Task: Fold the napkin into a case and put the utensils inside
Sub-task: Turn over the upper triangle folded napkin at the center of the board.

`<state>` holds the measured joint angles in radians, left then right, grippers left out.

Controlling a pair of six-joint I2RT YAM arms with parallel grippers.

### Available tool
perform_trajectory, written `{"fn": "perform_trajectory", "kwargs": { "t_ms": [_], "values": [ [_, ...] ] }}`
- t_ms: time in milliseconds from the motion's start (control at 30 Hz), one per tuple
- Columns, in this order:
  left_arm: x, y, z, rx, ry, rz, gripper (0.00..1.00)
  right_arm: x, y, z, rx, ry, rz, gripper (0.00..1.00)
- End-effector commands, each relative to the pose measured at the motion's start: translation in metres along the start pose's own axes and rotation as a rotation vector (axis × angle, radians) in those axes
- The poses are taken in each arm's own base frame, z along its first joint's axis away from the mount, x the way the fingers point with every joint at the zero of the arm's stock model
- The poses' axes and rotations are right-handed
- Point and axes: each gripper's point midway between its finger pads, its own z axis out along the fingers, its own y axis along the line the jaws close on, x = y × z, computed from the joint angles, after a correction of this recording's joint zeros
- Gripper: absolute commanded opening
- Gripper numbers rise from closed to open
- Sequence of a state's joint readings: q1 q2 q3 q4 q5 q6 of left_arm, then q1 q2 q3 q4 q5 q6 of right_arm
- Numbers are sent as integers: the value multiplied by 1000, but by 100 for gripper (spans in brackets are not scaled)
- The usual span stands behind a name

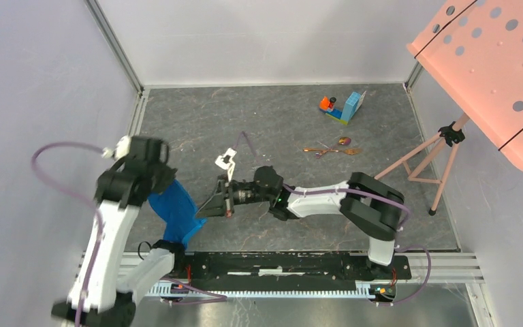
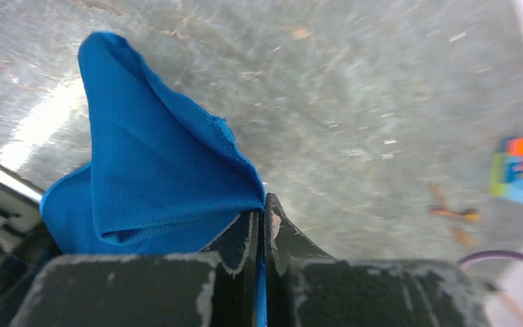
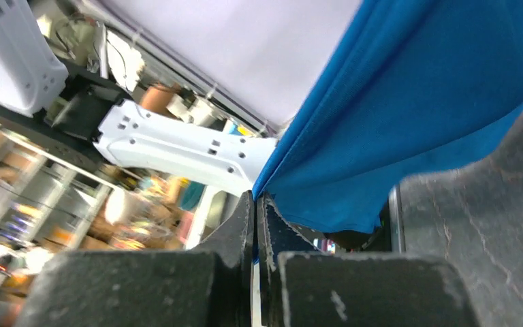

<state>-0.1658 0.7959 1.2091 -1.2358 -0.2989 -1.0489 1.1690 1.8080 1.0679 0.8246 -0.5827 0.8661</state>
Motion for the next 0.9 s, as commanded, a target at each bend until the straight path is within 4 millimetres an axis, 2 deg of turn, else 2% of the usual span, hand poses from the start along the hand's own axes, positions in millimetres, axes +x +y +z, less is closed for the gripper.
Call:
{"fn": "perform_trajectory", "kwargs": {
  "t_ms": [0, 67, 167, 200, 267, 367, 500, 533, 600, 633, 700, 733, 800, 867],
  "values": [
    [5, -10, 72, -209, -29, 299, 2, 13, -3, -42, -202, -30, 226, 0],
    [19, -32, 107, -260, -3, 471, 2, 20, -32, -65, -146, -35, 253, 0],
    [58, -60, 160, -310, 111, 678, 2, 42, -76, -94, -33, 4, 264, 0],
    [77, -66, 177, -303, 163, 738, 2, 49, -90, -105, 8, 13, 277, 0],
    [110, -88, 202, -222, 247, 813, 2, 62, -111, -127, 66, 27, 292, 0],
    [147, -112, 220, -146, 322, 902, 2, 77, -137, -152, 150, 60, 291, 0],
    [172, -136, 224, -76, 352, 974, 3, 94, -159, -178, 274, 107, 276, 2],
    [176, -139, 222, -60, 354, 981, 8, 99, -164, -185, 310, 115, 274, 6],
    [182, -145, 212, -23, 366, 993, 27, 102, -169, -198, 367, 133, 251, 17],
    [183, -146, 206, -5, 365, 1002, 42, 107, -172, -204, 403, 156, 253, 24],
    [184, -150, 185, 41, 353, 1020, 60, 106, -176, -216, 478, 174, 223, 41],
    [182, -149, 175, 58, 348, 1024, 66, 104, -176, -220, 502, 175, 214, 48],
    [184, -142, 153, 105, 360, 1008, 72, 98, -179, -230, 552, 176, 183, 58],
    [195, -128, 133, 159, 413, 982, 76, 99, -180, -234, 565, 186, 178, 61]
  ]
}}
